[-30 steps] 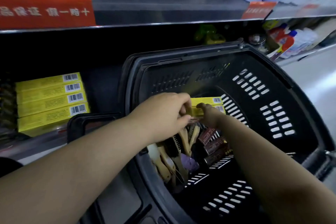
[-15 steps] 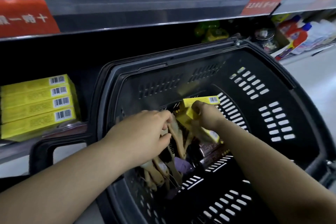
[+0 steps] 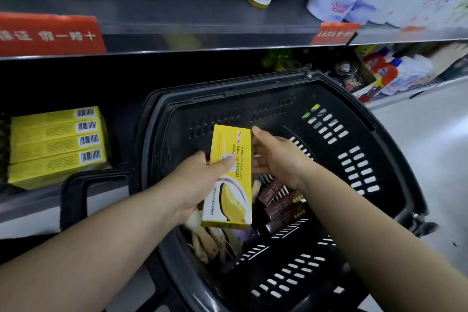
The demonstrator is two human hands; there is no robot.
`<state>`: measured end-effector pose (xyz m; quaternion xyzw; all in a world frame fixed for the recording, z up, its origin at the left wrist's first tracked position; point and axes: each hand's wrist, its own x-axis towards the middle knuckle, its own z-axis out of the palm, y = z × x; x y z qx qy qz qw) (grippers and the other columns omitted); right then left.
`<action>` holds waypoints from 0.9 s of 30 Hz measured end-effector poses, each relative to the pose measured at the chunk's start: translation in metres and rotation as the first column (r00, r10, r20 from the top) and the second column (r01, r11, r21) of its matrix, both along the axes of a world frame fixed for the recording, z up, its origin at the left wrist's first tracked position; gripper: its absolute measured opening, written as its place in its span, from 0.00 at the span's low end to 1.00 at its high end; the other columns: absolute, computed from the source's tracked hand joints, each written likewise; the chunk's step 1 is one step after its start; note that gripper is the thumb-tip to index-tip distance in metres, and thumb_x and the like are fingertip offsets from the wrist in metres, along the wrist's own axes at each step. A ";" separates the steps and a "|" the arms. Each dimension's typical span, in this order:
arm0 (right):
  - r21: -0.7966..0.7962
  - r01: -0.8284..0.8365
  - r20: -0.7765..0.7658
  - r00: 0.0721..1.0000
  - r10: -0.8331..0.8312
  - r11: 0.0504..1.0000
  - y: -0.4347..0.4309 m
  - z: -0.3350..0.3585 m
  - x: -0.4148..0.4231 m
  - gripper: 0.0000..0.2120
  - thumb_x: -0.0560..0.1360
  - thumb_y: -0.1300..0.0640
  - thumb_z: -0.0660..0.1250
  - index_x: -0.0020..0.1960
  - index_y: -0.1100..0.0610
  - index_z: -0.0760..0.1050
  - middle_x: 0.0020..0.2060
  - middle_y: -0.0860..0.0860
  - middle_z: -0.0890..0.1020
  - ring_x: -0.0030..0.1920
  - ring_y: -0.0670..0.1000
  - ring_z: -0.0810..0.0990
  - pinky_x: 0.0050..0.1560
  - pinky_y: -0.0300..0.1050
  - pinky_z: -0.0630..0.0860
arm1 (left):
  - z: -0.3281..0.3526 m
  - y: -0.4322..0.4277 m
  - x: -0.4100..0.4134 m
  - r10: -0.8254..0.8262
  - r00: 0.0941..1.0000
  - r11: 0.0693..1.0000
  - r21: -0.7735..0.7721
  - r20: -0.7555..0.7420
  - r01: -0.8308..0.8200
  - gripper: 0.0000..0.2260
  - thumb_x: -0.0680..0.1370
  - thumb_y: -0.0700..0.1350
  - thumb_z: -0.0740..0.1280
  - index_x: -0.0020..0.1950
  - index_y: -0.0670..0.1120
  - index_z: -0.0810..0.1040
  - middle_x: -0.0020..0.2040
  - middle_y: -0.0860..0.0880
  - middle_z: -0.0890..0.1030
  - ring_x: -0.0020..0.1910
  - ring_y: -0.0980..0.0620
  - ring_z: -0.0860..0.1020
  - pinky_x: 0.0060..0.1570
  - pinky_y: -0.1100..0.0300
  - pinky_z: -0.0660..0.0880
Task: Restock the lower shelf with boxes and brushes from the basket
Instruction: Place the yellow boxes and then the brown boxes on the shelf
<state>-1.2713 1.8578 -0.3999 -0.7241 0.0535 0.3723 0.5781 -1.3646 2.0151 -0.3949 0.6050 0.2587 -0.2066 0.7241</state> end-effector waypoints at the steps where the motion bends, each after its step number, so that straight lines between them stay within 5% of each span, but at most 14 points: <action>1: -0.059 0.060 0.035 0.998 -0.058 0.996 -0.003 -0.005 0.009 0.17 0.79 0.47 0.58 0.49 0.59 0.78 0.38 0.54 0.82 0.34 0.50 0.82 0.35 0.42 0.80 | 0.000 -0.001 0.000 0.017 1.000 1.000 -0.005 -0.007 -0.017 0.12 0.76 0.50 0.67 0.55 0.45 0.76 0.47 0.46 0.84 0.43 0.48 0.83 0.43 0.54 0.79; 4: -0.367 0.127 0.168 0.983 -0.069 0.921 -0.015 -0.038 0.039 0.13 0.80 0.57 0.58 0.62 0.60 0.71 0.38 0.55 0.79 0.30 0.51 0.79 0.30 0.40 0.76 | -0.005 -0.004 0.001 0.022 1.000 0.991 0.133 -0.001 -0.022 0.17 0.76 0.52 0.67 0.60 0.45 0.69 0.55 0.44 0.80 0.51 0.44 0.80 0.53 0.47 0.77; 7: -0.721 -0.030 0.173 0.960 0.221 0.692 -0.025 -0.078 0.062 0.28 0.76 0.64 0.58 0.74 0.53 0.56 0.48 0.59 0.78 0.43 0.58 0.78 0.34 0.44 0.72 | -0.005 -0.006 0.001 0.000 1.000 0.983 0.184 0.014 -0.003 0.18 0.77 0.50 0.66 0.61 0.48 0.62 0.58 0.44 0.75 0.55 0.44 0.77 0.55 0.41 0.75; 10: -0.849 -0.202 0.041 0.896 0.442 0.489 -0.027 -0.115 0.074 0.34 0.78 0.62 0.57 0.77 0.50 0.43 0.63 0.61 0.74 0.58 0.58 0.76 0.48 0.47 0.71 | -0.007 -0.005 -0.001 0.003 1.000 0.985 0.172 0.021 -0.007 0.17 0.77 0.48 0.65 0.59 0.51 0.59 0.58 0.45 0.74 0.54 0.47 0.77 0.56 0.45 0.75; 14: -0.872 -0.167 0.062 0.896 0.440 0.461 -0.018 -0.143 0.071 0.30 0.78 0.57 0.58 0.76 0.48 0.50 0.61 0.59 0.76 0.51 0.52 0.80 0.42 0.41 0.71 | -0.008 -0.010 -0.010 0.023 1.000 0.987 0.157 0.012 -0.025 0.16 0.78 0.48 0.65 0.57 0.53 0.58 0.51 0.49 0.78 0.47 0.52 0.79 0.54 0.50 0.76; 16: -0.958 -0.064 0.104 0.832 0.545 0.281 -0.022 -0.147 0.075 0.28 0.77 0.62 0.55 0.75 0.48 0.54 0.58 0.57 0.78 0.55 0.57 0.78 0.46 0.46 0.70 | -0.008 -0.013 -0.012 0.020 1.000 0.989 0.149 0.000 -0.020 0.16 0.78 0.48 0.65 0.57 0.54 0.58 0.49 0.49 0.79 0.46 0.52 0.80 0.51 0.52 0.77; 19: -0.978 -0.044 0.094 0.778 0.622 0.203 -0.025 -0.126 0.081 0.16 0.75 0.59 0.62 0.62 0.55 0.73 0.56 0.55 0.79 0.55 0.57 0.78 0.47 0.47 0.73 | -0.008 -0.014 -0.013 0.027 0.999 0.986 0.163 0.027 -0.031 0.15 0.78 0.47 0.65 0.53 0.55 0.58 0.56 0.47 0.74 0.48 0.52 0.79 0.50 0.54 0.77; 22: -0.948 -0.131 0.086 0.773 0.629 0.291 -0.028 -0.083 0.078 0.17 0.73 0.47 0.66 0.49 0.61 0.77 0.46 0.56 0.79 0.49 0.56 0.79 0.40 0.41 0.71 | -0.005 -0.014 -0.015 0.042 0.997 0.986 0.161 0.064 -0.052 0.15 0.77 0.47 0.65 0.52 0.56 0.59 0.61 0.46 0.71 0.53 0.50 0.77 0.56 0.48 0.75; 25: -0.712 -0.083 0.220 0.916 0.334 0.697 -0.032 -0.029 0.055 0.19 0.70 0.42 0.68 0.46 0.59 0.75 0.37 0.51 0.79 0.38 0.50 0.79 0.33 0.40 0.72 | -0.001 -0.015 -0.018 0.072 0.992 0.985 0.150 0.099 -0.087 0.16 0.77 0.48 0.65 0.57 0.54 0.59 0.63 0.45 0.71 0.56 0.48 0.76 0.60 0.47 0.73; 27: -0.466 -0.039 0.212 0.965 0.154 0.884 -0.033 0.003 0.033 0.20 0.68 0.43 0.70 0.50 0.58 0.76 0.42 0.52 0.84 0.41 0.50 0.83 0.42 0.44 0.79 | 0.003 -0.016 -0.021 0.089 0.988 0.980 0.165 0.127 -0.109 0.17 0.77 0.50 0.65 0.59 0.54 0.59 0.63 0.45 0.71 0.57 0.48 0.75 0.60 0.50 0.72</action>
